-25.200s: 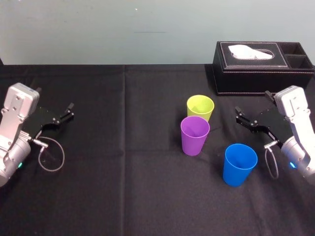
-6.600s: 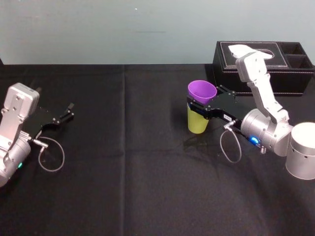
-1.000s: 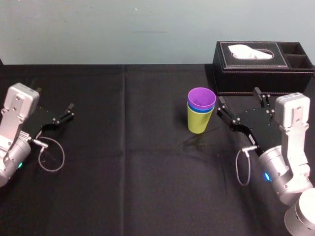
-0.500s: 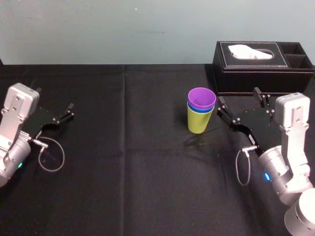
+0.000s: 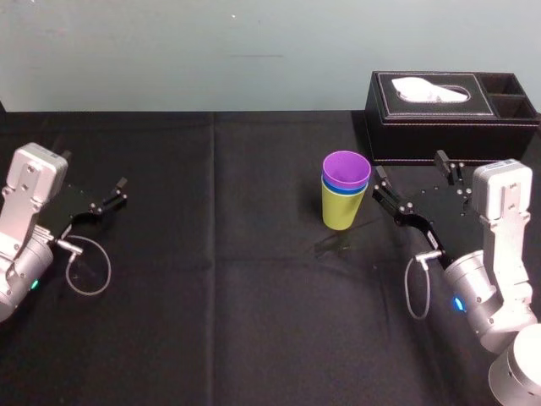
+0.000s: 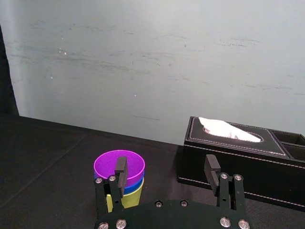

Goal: Stack the three plastic cups sequentially using one hand.

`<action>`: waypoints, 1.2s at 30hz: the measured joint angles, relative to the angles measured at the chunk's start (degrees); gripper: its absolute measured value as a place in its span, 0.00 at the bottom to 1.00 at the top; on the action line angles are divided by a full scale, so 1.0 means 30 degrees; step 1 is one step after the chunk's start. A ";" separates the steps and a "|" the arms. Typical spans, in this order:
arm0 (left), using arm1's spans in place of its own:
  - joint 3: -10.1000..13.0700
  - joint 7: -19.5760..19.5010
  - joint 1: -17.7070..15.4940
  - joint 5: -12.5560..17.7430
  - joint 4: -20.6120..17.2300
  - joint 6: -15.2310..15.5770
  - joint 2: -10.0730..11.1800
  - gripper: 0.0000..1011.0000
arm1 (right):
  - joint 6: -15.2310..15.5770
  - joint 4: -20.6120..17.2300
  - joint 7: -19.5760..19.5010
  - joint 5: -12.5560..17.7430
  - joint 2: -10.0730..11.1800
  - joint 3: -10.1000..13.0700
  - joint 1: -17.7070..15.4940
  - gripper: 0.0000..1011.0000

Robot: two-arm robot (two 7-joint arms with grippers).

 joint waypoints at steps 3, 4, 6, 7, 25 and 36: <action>0.0000 0.0000 -0.0001 -0.0001 0.0001 0.0000 0.0000 1.00 | 0.0000 -0.0001 0.0000 0.0000 -0.0001 0.0000 0.0000 0.99; 0.0000 0.0000 0.0000 0.0000 0.0000 0.0001 0.0001 1.00 | 0.0000 -0.0001 -0.0001 -0.0001 -0.0001 0.0000 0.0000 0.99; 0.0000 0.0000 -0.0001 0.0000 0.0000 0.0001 0.0000 1.00 | -0.0001 -0.0001 0.0000 0.0000 0.0000 0.0000 0.0001 0.99; 0.0000 -0.0001 0.0000 0.0000 0.0000 0.0000 0.0000 1.00 | 0.0000 -0.0001 0.0000 -0.0001 0.0000 0.0000 0.0000 0.99; 0.0000 0.0000 0.0000 0.0001 0.0000 0.0001 -0.0001 1.00 | 0.0000 -0.0001 -0.0002 0.0000 -0.0001 0.0000 0.0000 0.99; 0.0000 0.0000 0.0000 0.0000 0.0000 0.0001 0.0000 1.00 | -0.0001 -0.0001 -0.0002 0.0000 -0.0001 -0.0001 -0.0001 0.99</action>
